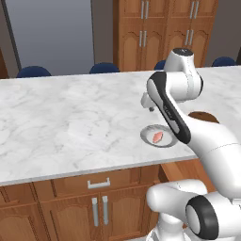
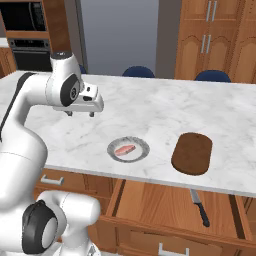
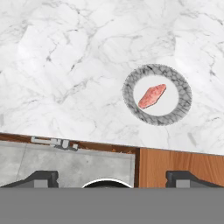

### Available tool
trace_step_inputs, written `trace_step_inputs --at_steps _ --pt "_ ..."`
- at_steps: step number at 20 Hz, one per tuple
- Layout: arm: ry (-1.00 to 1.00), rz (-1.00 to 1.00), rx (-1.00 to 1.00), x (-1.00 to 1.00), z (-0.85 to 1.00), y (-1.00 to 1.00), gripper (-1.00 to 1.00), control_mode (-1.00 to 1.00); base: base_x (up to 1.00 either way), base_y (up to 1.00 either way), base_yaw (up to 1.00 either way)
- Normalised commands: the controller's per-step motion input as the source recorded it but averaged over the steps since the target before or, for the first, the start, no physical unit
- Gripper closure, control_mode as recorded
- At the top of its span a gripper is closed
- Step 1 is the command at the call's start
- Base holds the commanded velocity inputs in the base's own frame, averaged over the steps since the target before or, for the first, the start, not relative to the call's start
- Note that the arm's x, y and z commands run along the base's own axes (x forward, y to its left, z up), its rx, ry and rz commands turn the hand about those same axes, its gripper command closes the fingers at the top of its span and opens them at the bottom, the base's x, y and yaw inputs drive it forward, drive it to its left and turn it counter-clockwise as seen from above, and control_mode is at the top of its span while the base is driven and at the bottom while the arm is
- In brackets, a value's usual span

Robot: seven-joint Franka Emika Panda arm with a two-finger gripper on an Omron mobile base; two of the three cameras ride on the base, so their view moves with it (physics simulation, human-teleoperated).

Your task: Pick up the knife from the drawer and place it on the cutting board. Then place the meat from the plate to the cutting board.

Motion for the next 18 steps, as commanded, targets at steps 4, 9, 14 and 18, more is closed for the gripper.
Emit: trace_step_inputs --at_steps 4,9,14,18 --pt "0.00 0.00 0.00 0.00 0.00 0.00 -1.00 1.00 -0.05 0.10 0.00" --pt "0.00 0.00 0.00 0.00 0.00 0.00 -1.00 1.00 0.00 0.52 -0.02" --pt "0.00 0.00 0.00 0.00 0.00 0.00 -1.00 1.00 0.06 0.45 0.00" --pt "0.00 0.00 0.00 0.00 0.00 0.00 -1.00 1.00 0.33 0.31 -0.02"
